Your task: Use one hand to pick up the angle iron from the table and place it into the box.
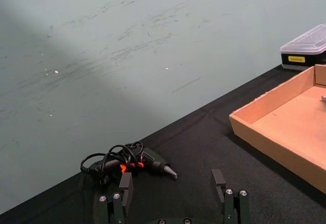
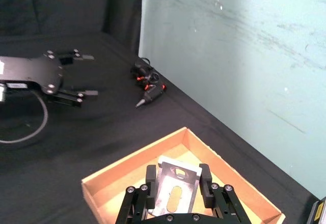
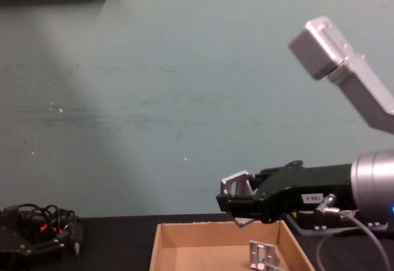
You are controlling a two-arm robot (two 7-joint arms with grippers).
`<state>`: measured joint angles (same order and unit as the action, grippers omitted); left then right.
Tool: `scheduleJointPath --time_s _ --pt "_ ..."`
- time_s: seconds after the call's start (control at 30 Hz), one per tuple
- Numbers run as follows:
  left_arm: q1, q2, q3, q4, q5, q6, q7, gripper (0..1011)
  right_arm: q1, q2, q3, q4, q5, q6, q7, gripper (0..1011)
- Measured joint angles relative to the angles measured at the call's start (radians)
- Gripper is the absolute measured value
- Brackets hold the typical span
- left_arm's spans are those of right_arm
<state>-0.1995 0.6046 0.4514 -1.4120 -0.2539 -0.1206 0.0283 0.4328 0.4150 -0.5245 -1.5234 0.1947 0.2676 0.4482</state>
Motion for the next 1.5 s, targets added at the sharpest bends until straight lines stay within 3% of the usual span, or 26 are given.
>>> scheduleJointPath --time_s 0.67,1.0,1.5 --pt "0.0 0.0 0.0 0.0 0.0 0.0 0.0 1000 0.156 -0.14 -0.073 0.332 -0.069 -0.066 0.072 504" --pt "0.0 0.0 0.0 0.0 0.0 0.0 0.0 1000 0.175 -0.162 -0.087 0.39 -0.084 -0.068 0.089 504" --pt "0.0 0.0 0.0 0.0 0.0 0.0 0.0 1000 0.175 -0.171 -0.094 0.401 -0.096 -0.053 0.098 504"
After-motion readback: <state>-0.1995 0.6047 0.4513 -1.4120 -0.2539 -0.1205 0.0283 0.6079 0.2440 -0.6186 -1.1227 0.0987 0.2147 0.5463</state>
